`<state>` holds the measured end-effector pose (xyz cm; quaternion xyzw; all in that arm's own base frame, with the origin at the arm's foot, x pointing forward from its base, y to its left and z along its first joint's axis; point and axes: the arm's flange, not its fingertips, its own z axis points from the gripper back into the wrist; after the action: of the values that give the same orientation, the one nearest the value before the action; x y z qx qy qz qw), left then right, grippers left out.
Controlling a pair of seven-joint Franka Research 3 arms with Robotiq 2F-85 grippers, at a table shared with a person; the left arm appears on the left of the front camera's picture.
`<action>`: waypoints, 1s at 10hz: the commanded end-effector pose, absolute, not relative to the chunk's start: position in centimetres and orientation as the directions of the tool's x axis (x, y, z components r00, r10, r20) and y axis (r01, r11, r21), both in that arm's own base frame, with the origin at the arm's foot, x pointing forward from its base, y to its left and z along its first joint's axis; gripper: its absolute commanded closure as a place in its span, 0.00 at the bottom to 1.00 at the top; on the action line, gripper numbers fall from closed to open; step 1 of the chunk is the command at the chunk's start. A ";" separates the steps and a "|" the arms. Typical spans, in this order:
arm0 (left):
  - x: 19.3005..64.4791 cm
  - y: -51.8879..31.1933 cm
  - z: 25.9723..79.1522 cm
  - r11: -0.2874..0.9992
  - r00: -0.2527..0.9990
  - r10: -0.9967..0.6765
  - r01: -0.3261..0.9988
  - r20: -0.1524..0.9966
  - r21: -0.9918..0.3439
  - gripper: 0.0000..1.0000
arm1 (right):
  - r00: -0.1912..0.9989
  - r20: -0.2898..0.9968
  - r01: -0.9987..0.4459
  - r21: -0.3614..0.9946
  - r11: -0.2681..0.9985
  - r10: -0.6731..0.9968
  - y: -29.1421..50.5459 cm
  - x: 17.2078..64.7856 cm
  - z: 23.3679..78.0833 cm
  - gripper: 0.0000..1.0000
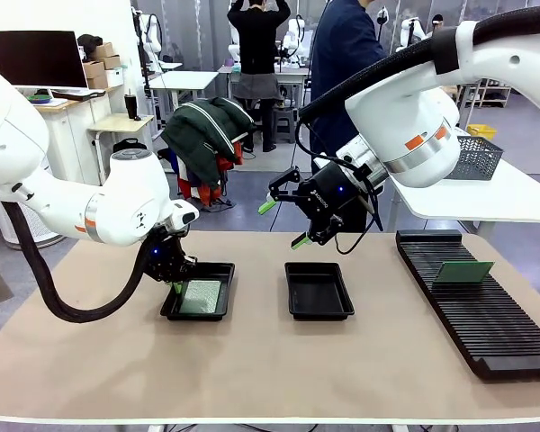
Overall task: Inspect and transfer BCBs to ESD trays.
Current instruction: Pick up the ESD tray and place it on the left side of the table.
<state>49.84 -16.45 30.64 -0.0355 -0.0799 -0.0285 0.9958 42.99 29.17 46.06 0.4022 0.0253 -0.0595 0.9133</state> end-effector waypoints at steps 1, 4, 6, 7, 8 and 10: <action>49.8 -16.4 30.6 0.996 0.986 -0.050 0.060 0.162 -0.061 1.00 | 0.990 -0.093 0.141 0.742 0.656 -0.107 29.5 43.2 45.9 0.00; 49.8 -16.4 30.6 0.996 0.986 -0.050 0.060 0.162 -0.061 1.00 | 0.990 -0.093 0.141 0.742 0.656 -0.107 29.5 43.2 45.9 0.00; 49.8 -16.4 30.6 0.996 0.986 -0.050 0.060 0.162 -0.061 1.00 | 0.990 -0.093 0.141 0.742 0.656 -0.107 29.5 43.2 45.9 0.00; 49.8 -16.4 30.6 0.996 0.986 -0.051 0.062 0.161 -0.066 0.97 | 0.990 -0.093 0.141 0.742 0.656 -0.107 29.5 43.2 45.9 0.00; 50.0 -15.7 31.4 0.991 0.987 -0.039 0.058 0.155 -0.120 0.97 | 0.990 -0.093 0.141 0.742 0.656 -0.107 29.5 43.2 45.9 0.00; 50.5 -13.8 32.1 0.984 0.986 -0.002 0.033 0.170 -0.177 0.97 | 0.990 -0.093 0.141 0.742 0.656 -0.107 29.5 43.2 45.9 0.00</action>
<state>50.28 -15.40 31.58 -0.0651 -0.0829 -0.0088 0.9944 43.00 29.17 46.07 0.4022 0.0253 -0.0595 0.9133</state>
